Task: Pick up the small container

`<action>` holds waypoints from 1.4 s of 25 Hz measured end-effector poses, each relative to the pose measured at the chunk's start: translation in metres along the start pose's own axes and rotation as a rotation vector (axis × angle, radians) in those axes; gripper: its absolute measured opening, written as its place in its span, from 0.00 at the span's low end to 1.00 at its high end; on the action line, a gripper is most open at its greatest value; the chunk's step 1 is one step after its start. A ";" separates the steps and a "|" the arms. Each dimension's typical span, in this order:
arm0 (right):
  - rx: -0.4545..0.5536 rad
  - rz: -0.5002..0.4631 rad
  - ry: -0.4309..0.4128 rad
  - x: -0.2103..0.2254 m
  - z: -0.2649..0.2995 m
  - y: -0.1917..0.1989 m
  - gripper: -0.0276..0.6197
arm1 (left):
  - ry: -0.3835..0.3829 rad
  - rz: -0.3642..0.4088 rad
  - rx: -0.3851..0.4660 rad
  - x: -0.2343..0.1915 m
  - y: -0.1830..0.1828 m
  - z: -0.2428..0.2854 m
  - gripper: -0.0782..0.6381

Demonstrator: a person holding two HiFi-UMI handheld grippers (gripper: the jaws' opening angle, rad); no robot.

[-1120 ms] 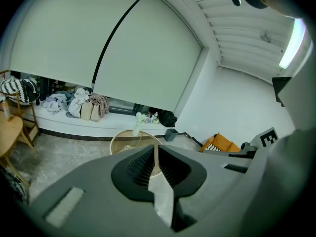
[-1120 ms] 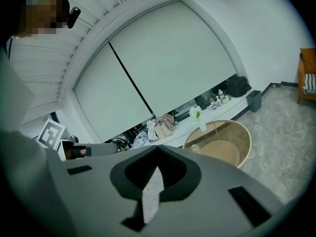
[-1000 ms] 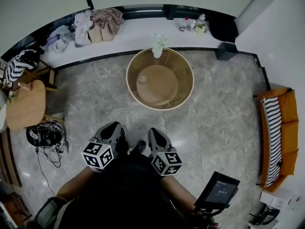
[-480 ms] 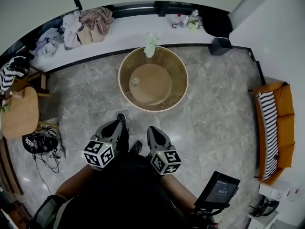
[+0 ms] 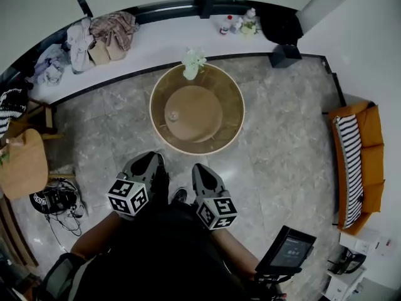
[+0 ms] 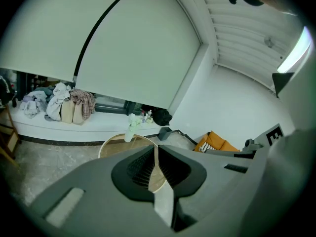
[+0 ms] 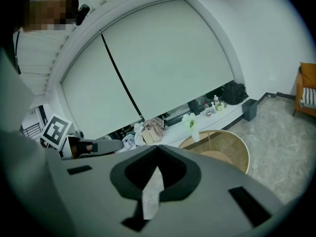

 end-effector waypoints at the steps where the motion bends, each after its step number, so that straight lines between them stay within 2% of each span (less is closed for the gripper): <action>1: 0.001 0.000 0.002 0.001 0.006 -0.004 0.05 | -0.001 0.007 0.000 -0.004 -0.008 0.004 0.15; 8: -0.033 0.034 0.015 0.005 0.053 -0.017 0.05 | -0.009 0.020 -0.018 -0.035 -0.048 0.030 0.15; 17: -0.058 0.033 0.056 0.005 0.100 -0.035 0.05 | -0.007 0.020 -0.039 -0.084 -0.086 0.054 0.15; 23: -0.086 0.030 0.056 0.003 0.121 -0.034 0.05 | 0.014 0.042 -0.117 -0.103 -0.079 0.072 0.15; 29: -0.120 0.023 0.052 0.018 0.134 -0.021 0.05 | -0.008 0.032 -0.143 -0.109 -0.068 0.096 0.15; 31: -0.120 0.016 0.047 0.023 0.141 -0.018 0.05 | -0.012 0.060 -0.143 -0.109 -0.067 0.104 0.15; 35: -0.117 0.014 0.020 0.038 0.159 -0.013 0.05 | -0.014 0.163 -0.154 -0.108 -0.065 0.126 0.15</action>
Point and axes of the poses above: the fingertips, and each gripper's own axes: z forward along the fingers, x to its right, y out of its underside, the point moved 4 cm from there along -z, backward along the fingers, and after that the axes turned 15 degrees about -z, right-handed, at the moved point
